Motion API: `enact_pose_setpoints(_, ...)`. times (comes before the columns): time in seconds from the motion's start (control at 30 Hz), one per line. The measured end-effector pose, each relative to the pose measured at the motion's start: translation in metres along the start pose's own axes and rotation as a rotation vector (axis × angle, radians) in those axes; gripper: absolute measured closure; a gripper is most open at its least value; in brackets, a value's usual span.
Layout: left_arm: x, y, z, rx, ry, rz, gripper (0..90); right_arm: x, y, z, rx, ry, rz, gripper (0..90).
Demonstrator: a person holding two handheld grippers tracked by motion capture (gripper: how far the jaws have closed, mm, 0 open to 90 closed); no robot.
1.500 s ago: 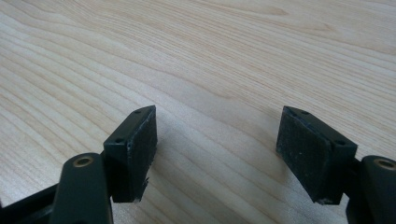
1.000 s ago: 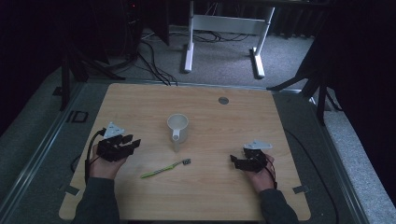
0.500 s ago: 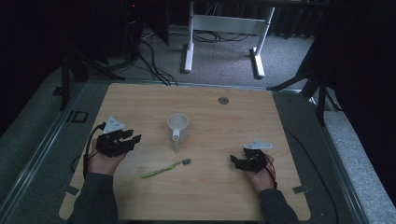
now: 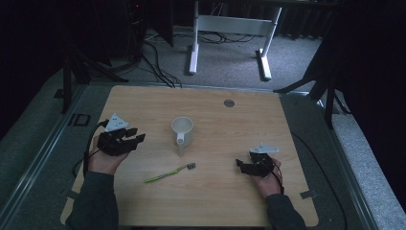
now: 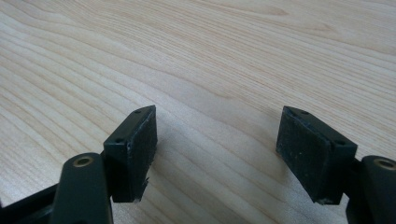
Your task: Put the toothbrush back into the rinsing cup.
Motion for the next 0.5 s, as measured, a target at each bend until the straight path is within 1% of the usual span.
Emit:
enact_pose_setpoints(0.1, -0.0018, -0.0020, -0.0005, -0.005, 0.005, 0.000, 61.1, 0.0000, 0.0000, 0.0000, 0.000, 0.000, 0.000, 28.5)
enact_pose_setpoints(0.37, -0.0078, -0.0064, -0.0013, 0.004, 0.006, 0.010, 61.1, 0.0000, 0.0000, 0.0000, 0.000, 0.001, 0.000, 28.5)
enact_pose_setpoints(0.5, -0.0102, -0.0083, -0.0020, 0.005, 0.009, 0.008, 61.1, 0.0001, 0.0000, 0.0001, 0.000, -0.002, 0.000, 28.5)
Point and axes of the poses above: each handheld gripper's, and its own axes: y roughly forward along the jaws, x roughly out of its underside, z roughly to its right, the point moved 10 cm from there along y, roughly forward along the jaws, and after that the axes turned 3 degrees about -z, right-handed, at the moved point
